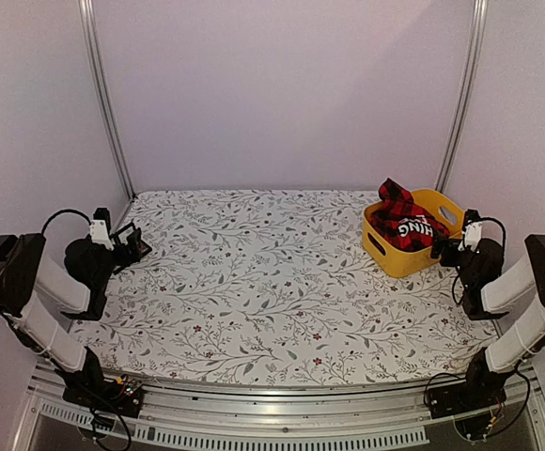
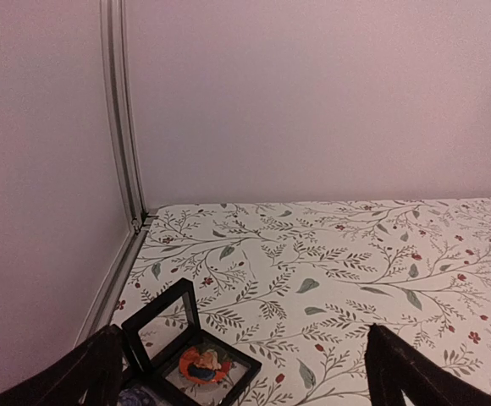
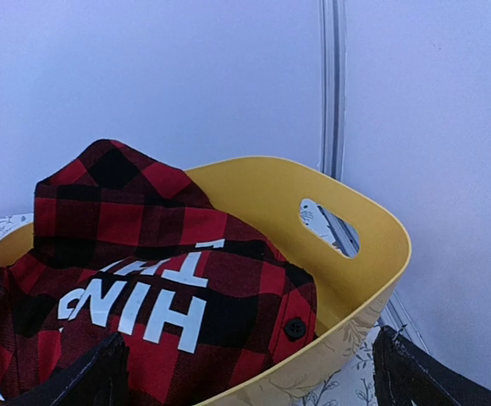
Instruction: Pin the brooch onto the clothing
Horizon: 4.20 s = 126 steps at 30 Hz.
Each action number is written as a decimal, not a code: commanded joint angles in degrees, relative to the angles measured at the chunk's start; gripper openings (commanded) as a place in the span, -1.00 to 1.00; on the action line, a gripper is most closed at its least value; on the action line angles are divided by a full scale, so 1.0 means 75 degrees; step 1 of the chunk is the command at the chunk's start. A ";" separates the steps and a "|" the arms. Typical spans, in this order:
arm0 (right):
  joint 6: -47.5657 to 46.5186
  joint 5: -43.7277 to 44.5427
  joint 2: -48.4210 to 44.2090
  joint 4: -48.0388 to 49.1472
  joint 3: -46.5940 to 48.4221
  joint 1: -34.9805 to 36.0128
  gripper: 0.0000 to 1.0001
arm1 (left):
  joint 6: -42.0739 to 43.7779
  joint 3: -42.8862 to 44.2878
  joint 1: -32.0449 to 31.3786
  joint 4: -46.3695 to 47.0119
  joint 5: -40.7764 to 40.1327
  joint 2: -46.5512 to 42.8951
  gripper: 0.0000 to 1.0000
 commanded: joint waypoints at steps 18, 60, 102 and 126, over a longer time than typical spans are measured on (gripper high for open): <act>0.0807 0.0752 0.0627 -1.1895 0.8049 0.0934 0.98 | 0.0548 0.3335 -0.1063 -0.5266 -0.1145 -0.2330 0.99; -0.1795 -0.2671 0.0756 -0.8655 1.2562 0.5879 -1.00 | 0.0369 0.5076 -0.3429 -0.8206 -0.0611 -0.2907 0.99; 0.2506 0.2752 -0.0667 -1.1699 0.4523 0.2442 0.88 | 0.0652 0.4040 -0.3425 -0.8070 -0.0446 -0.3560 0.99; 0.2284 0.1619 0.2454 -1.3963 1.0630 0.1941 0.45 | 0.0746 0.4112 -0.3431 -0.8309 -0.0261 -0.3545 0.99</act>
